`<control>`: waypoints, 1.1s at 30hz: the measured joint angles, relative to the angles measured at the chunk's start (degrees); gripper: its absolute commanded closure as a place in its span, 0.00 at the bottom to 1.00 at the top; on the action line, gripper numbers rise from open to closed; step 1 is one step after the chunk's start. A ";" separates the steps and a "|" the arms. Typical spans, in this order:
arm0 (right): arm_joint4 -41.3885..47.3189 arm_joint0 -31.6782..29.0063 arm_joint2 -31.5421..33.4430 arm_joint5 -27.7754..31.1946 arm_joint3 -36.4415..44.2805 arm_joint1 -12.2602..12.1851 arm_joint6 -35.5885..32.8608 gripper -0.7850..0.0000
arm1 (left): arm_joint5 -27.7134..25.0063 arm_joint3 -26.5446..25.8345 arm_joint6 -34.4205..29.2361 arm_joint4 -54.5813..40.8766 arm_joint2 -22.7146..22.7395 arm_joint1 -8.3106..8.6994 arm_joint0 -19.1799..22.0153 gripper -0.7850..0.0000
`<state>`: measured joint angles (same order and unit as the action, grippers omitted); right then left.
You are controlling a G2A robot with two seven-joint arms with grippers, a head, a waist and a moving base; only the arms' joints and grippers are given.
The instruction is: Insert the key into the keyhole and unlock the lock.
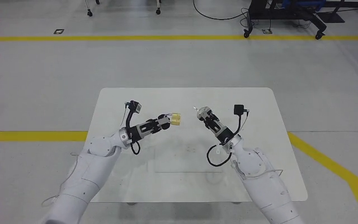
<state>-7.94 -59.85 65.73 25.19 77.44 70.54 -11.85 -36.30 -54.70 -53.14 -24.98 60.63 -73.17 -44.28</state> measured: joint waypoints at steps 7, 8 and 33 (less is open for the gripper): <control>3.80 5.02 -2.89 1.05 -7.24 1.39 -1.92 1.00 | -0.87 -0.38 -0.44 -0.11 -0.73 -0.40 0.85 1.00; 4.08 5.51 -3.15 1.15 -7.88 1.54 -2.07 1.00 | -0.83 -0.38 -0.66 -0.03 -0.80 -0.42 0.97 1.00; 27.27 11.09 -6.96 9.68 -12.83 3.96 -27.18 1.00 | 2.12 0.94 3.31 4.76 -1.84 -1.03 2.35 1.00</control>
<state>19.33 -48.76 58.77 34.86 64.61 74.51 -39.03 -34.17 -53.76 -49.83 -20.22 58.79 -74.20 -41.92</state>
